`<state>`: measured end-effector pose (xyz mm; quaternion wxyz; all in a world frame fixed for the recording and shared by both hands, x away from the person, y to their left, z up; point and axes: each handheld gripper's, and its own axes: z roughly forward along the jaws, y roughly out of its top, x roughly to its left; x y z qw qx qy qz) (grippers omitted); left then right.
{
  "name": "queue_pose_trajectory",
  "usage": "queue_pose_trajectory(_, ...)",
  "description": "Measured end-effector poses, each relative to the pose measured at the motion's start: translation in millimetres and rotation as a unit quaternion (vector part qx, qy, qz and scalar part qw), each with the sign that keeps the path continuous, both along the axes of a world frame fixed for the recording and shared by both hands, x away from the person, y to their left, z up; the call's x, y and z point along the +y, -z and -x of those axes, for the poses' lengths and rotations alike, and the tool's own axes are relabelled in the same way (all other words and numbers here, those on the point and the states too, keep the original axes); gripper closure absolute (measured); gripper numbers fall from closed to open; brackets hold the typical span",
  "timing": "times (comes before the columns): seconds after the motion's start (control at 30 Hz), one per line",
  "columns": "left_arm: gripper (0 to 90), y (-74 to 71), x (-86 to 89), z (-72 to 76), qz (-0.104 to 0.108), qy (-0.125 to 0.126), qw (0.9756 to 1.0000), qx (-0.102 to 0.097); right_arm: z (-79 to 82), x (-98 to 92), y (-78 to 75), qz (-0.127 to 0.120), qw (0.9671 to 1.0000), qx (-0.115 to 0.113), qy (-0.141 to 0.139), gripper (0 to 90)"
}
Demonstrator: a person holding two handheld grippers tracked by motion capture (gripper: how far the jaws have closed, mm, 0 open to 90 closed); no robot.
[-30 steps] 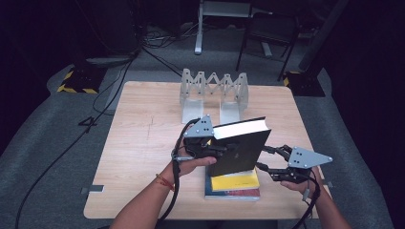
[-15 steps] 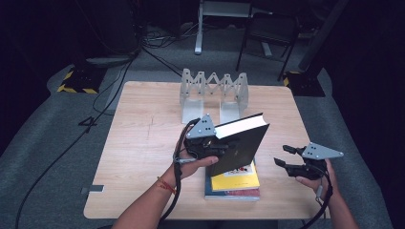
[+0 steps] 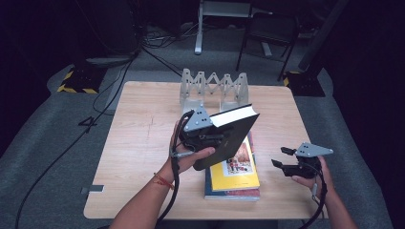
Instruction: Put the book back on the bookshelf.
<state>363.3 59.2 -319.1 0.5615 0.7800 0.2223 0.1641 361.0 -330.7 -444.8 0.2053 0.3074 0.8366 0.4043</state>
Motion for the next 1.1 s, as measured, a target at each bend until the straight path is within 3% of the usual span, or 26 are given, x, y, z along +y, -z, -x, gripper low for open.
queue_pose_trajectory(0.23, 52.4, -4.7, 25.7, -3.7, 0.002, -0.040, 0.9992, -0.003, -1.3, 1.7, 2.8, 0.005, 1.0000, 0.003, 0.001, 35.6)
queue_pose_trajectory(0.37, 52.4, -7.1, 43.8, -7.4, -0.001, -0.071, 0.9975, -0.005, -1.5, 2.5, 3.4, 0.008, 0.9999, 0.007, 0.001, 35.5)
queue_pose_trajectory(0.4, 52.4, -7.5, 52.9, -9.2, 0.001, -0.089, 0.9960, -0.004, -1.9, 3.1, 4.1, 0.010, 0.9999, 0.006, 0.001, 35.5)
queue_pose_trajectory(0.43, 52.4, -7.5, 52.9, -9.2, 0.001, -0.089, 0.9960, -0.004, -1.8, 3.4, 4.3, 0.010, 0.9999, 0.007, 0.002, 35.5)
queue_pose_trajectory(0.53, 52.4, -7.2, 69.0, -13.3, -0.003, -0.121, 0.9927, -0.004, -2.4, 3.7, 5.3, 0.012, 0.9999, 0.010, 0.002, 35.5)
queue_pose_trajectory(0.57, 52.4, -7.2, 69.0, -13.3, -0.003, -0.121, 0.9927, -0.004, -2.4, 3.7, 5.3, 0.012, 0.9999, 0.010, 0.002, 35.5)
queue_pose_trajectory(0.77, 52.4, -1.8, 85.6, -24.7, -0.014, -0.181, 0.9834, 0.000, -3.4, 4.8, 7.4, 0.017, 0.9998, 0.014, 0.003, 35.3)
queue_pose_trajectory(0.97, 52.3, 5.2, 86.7, -41.2, -0.011, -0.215, 0.9764, 0.007, -3.8, 6.0, 8.9, 0.026, 0.9996, 0.015, 0.003, 35.3)
queue_pose_trajectory(1.1, 52.4, 10.6, 78.7, -54.0, -0.012, -0.234, 0.9722, 0.007, -3.5, 6.2, 9.4, 0.029, 0.9995, 0.014, 0.002, 35.3)
